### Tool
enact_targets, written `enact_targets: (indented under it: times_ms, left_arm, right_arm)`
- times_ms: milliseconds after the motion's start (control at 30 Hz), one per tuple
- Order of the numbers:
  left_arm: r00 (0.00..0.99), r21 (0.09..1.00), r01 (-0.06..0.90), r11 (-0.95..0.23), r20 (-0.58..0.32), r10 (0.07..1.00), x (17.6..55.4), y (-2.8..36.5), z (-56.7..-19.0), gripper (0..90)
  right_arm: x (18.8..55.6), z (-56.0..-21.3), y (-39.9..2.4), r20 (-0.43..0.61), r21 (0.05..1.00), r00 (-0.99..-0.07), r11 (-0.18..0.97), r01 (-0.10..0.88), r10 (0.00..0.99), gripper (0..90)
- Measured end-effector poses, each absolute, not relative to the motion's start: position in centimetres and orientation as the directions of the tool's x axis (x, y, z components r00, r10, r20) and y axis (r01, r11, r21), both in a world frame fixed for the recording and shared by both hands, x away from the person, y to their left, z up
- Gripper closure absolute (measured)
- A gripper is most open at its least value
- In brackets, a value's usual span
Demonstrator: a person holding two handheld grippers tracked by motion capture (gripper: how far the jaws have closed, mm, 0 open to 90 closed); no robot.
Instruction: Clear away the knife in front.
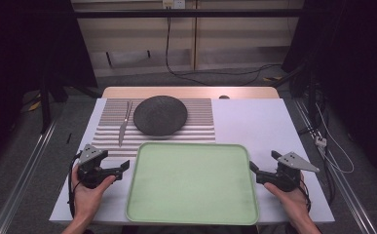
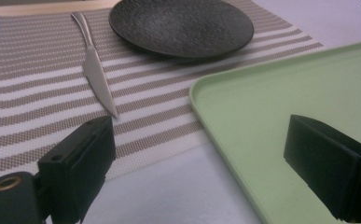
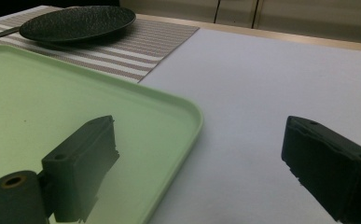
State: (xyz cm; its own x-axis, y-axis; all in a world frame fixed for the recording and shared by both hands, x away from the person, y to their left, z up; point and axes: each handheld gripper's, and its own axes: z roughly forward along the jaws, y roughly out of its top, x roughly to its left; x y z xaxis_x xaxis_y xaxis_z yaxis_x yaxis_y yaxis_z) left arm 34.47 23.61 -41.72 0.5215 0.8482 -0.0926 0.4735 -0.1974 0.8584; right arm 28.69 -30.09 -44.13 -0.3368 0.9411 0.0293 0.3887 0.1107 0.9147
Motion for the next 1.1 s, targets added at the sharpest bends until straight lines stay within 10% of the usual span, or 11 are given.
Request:
enact_targets:
  times_ms: [1100]
  left_arm:
    - [0.491, 0.823, 0.508, -0.254, -0.034, 0.871, 42.8, 23.6, -39.8, 8.9]
  right_arm:
    - [28.8, -44.2, -30.1, 0.028, 0.908, -0.341, 0.119, 0.402, 0.940, 10.4]
